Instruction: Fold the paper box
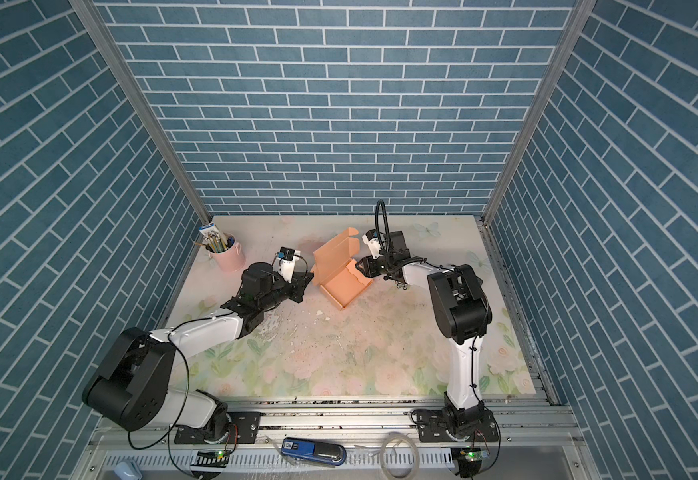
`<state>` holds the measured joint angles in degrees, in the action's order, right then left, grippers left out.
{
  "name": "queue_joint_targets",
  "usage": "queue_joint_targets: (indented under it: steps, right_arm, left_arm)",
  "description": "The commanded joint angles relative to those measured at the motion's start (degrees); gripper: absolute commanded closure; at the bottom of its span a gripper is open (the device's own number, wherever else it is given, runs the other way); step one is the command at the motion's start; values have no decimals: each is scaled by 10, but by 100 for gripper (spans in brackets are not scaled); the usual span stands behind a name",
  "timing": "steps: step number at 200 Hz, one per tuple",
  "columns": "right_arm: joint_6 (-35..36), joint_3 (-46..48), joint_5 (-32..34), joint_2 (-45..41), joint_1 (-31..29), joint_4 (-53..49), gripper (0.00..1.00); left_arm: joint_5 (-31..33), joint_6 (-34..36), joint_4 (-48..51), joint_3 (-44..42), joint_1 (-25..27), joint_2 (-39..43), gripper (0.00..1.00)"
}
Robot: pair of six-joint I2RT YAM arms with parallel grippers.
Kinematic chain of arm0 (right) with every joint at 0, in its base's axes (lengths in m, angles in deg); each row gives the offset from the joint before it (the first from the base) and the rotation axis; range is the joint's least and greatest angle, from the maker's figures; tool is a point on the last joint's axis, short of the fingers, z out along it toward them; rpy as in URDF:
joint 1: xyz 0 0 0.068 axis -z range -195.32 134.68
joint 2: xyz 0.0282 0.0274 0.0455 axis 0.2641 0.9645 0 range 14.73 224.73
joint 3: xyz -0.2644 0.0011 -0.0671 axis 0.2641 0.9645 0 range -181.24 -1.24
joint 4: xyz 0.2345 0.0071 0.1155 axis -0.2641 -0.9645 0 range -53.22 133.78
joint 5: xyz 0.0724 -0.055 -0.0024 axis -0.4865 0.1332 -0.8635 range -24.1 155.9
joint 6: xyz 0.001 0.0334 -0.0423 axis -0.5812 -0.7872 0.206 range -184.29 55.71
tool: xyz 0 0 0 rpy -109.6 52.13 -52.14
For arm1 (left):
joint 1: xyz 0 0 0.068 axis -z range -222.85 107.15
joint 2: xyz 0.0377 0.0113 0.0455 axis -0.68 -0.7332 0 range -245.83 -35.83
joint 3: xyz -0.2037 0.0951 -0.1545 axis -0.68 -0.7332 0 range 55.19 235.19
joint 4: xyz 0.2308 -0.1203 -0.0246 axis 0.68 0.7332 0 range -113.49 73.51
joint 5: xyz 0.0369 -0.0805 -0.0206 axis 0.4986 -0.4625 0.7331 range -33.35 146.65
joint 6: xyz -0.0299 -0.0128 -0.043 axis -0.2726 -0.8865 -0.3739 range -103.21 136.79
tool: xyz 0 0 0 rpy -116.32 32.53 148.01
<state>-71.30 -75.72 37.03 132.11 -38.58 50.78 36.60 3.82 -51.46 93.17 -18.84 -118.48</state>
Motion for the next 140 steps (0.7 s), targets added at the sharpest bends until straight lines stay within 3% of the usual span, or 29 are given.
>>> queue_joint_targets:
  steps: [1,54,140]
  right_arm:
    - [23,-32,-4,18,-5,-28,59]
    - [48,-55,18,32,-20,-87,63]
    - [33,-35,38,43,-47,-47,65]
  left_arm:
    - [-14,-6,-15,-3,-12,-9,100]
    - [-48,-16,-24,0,-35,-21,100]
    - [-87,-8,-3,7,-45,-29,100]
